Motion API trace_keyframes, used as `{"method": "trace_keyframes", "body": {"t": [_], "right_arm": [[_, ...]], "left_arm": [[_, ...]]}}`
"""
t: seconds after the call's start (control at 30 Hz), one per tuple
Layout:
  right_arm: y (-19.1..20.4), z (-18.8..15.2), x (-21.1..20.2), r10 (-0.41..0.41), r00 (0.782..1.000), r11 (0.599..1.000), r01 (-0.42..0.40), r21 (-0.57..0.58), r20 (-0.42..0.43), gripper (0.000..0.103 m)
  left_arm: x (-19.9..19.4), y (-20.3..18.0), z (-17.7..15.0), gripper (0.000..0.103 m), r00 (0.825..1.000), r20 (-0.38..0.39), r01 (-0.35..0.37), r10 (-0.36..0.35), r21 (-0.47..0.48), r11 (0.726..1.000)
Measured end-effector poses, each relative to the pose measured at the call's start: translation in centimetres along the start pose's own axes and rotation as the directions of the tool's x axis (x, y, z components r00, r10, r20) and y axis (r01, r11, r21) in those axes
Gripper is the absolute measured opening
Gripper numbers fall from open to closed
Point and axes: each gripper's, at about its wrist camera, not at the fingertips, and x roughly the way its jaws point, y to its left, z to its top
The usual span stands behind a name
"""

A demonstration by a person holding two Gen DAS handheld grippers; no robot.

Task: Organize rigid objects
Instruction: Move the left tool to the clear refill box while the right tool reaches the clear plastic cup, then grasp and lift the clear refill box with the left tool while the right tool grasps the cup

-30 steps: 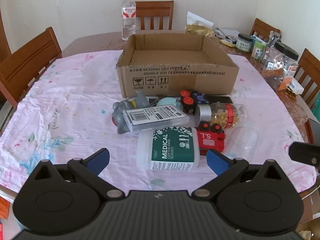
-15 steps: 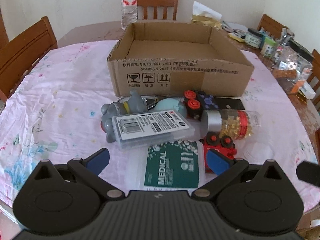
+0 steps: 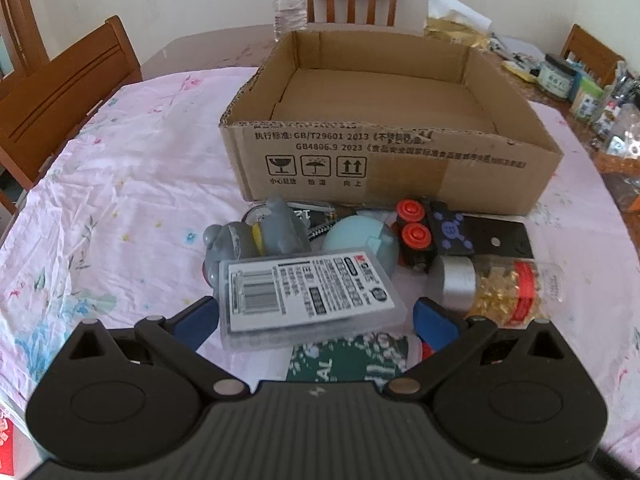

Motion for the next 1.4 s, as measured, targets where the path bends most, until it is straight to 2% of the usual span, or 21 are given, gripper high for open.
{"method": "trace_keyframes", "body": {"t": [0.23,0.5,0.67,0.8,0.93,1.03,1.4], "right_arm": [[0.9,0.2,1.0,0.031,0.999,0.996,-0.033,-0.081,-0.028,0.103],[1.3,0.7,2.0,0.083,0.995,0.981,-0.090,-0.173,-0.050,0.103],[1.6,0.9,2.5,0.158,0.985,0.945,-0.170,-0.280,-0.065,0.103],[1.9,1.1,3.5,0.185,0.978,0.910,-0.207,-0.360,-0.096,0.103],[2.4,1.0,4.1,0.177,0.978,0.885,-0.209,-0.416,-0.113,0.103],[2.8,0.9,4.1,0.169,0.978,0.876,-0.206,-0.436,-0.122,0.095],[2.3,1.4,3.2,0.176,0.980,0.891,-0.199,-0.407,-0.093,0.095]], "left_arm": [[1.1,0.0,0.5,0.103,0.999,-0.039,-0.036,0.037,0.013,0.999],[0.7,0.0,0.6,0.100,0.998,-0.045,-0.033,0.034,0.018,0.999],[0.6,0.1,0.8,0.094,0.998,-0.054,-0.009,0.009,-0.001,1.000],[0.6,0.1,0.7,0.094,0.999,-0.052,-0.004,0.004,0.004,1.000],[0.6,0.2,0.8,0.094,0.999,-0.053,0.006,-0.005,0.013,1.000],[0.6,0.4,0.8,0.094,0.998,-0.054,0.018,-0.017,0.025,1.000],[0.0,1.6,0.8,0.094,0.992,-0.050,0.120,-0.115,0.109,0.987]]}}
